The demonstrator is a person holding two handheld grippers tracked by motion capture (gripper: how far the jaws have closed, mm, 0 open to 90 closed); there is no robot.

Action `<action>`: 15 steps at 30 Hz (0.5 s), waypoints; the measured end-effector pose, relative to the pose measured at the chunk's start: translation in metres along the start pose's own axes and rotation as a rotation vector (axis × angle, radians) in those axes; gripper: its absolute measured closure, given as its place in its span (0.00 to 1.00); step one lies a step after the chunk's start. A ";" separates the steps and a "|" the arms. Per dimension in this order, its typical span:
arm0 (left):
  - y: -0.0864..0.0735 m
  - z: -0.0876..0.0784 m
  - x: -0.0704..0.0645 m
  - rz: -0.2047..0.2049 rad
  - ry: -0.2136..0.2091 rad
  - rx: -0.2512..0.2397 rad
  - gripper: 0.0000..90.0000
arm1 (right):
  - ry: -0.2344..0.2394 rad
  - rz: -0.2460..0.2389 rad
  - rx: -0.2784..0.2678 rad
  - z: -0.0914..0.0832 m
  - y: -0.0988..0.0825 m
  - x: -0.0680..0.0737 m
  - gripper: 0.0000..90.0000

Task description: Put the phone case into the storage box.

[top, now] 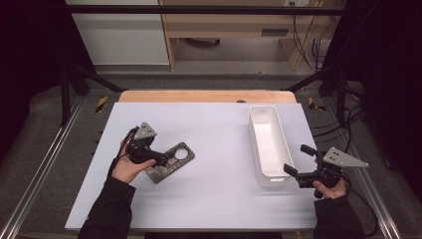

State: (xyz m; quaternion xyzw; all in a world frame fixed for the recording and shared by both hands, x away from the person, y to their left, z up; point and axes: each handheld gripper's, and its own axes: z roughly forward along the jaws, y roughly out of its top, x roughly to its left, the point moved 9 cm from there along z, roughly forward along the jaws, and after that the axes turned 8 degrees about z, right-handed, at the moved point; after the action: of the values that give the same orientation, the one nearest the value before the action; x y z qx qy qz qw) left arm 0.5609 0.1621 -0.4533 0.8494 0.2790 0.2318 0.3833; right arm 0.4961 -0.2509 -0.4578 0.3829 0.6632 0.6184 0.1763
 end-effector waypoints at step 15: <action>-0.021 0.021 -0.004 -0.003 -0.021 0.072 0.01 | 0.001 -0.005 0.005 0.000 0.000 0.001 0.01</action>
State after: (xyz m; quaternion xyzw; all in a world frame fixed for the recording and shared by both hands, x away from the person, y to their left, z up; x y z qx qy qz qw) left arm 0.5641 0.1600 -0.4828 0.8646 0.2845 0.2123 0.3556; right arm 0.4955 -0.2497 -0.4577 0.3814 0.6658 0.6165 0.1766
